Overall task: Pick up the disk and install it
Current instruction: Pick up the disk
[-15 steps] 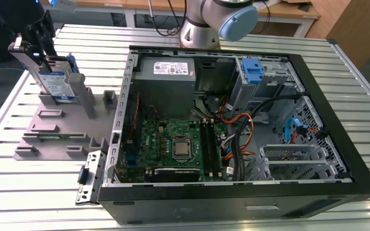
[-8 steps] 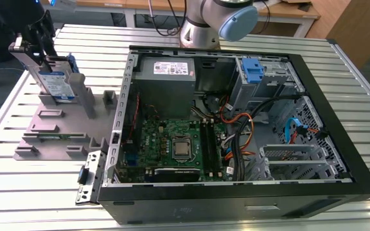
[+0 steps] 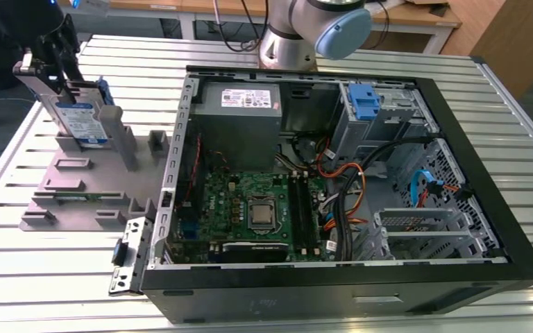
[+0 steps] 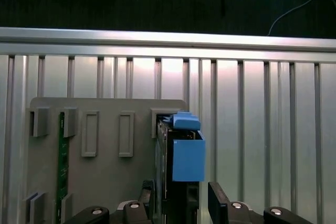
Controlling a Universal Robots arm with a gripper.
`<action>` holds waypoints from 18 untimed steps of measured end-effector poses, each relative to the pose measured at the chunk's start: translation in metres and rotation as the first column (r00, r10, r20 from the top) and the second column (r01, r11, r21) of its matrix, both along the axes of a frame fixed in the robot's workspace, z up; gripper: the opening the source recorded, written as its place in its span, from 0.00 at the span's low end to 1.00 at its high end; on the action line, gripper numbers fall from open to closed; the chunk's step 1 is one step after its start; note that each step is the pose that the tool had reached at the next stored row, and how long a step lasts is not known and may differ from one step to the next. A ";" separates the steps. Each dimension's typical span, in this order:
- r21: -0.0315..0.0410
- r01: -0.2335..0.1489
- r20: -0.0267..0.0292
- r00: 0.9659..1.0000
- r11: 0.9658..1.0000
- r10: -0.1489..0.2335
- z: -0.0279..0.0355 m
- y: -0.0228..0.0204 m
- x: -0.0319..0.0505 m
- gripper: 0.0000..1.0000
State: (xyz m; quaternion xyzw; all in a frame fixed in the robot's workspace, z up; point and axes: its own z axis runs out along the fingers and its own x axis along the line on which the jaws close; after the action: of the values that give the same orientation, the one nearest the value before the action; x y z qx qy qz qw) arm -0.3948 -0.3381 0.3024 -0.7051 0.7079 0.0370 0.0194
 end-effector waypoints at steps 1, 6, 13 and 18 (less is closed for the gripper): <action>0.000 0.001 0.000 1.000 1.000 -0.001 0.0000 0.0000 0.0000 0.53; 0.000 0.002 0.000 1.000 1.000 -0.002 0.0000 -0.0001 0.0000 0.53; 0.000 0.002 0.000 1.000 1.000 -0.002 0.0000 -0.0001 0.0000 0.53; 0.000 0.002 0.000 1.000 1.000 -0.002 0.0000 -0.0001 0.0000 0.45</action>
State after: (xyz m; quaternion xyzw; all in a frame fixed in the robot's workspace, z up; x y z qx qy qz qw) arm -0.3948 -0.3382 0.3024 -0.7045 0.7084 0.0367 0.0194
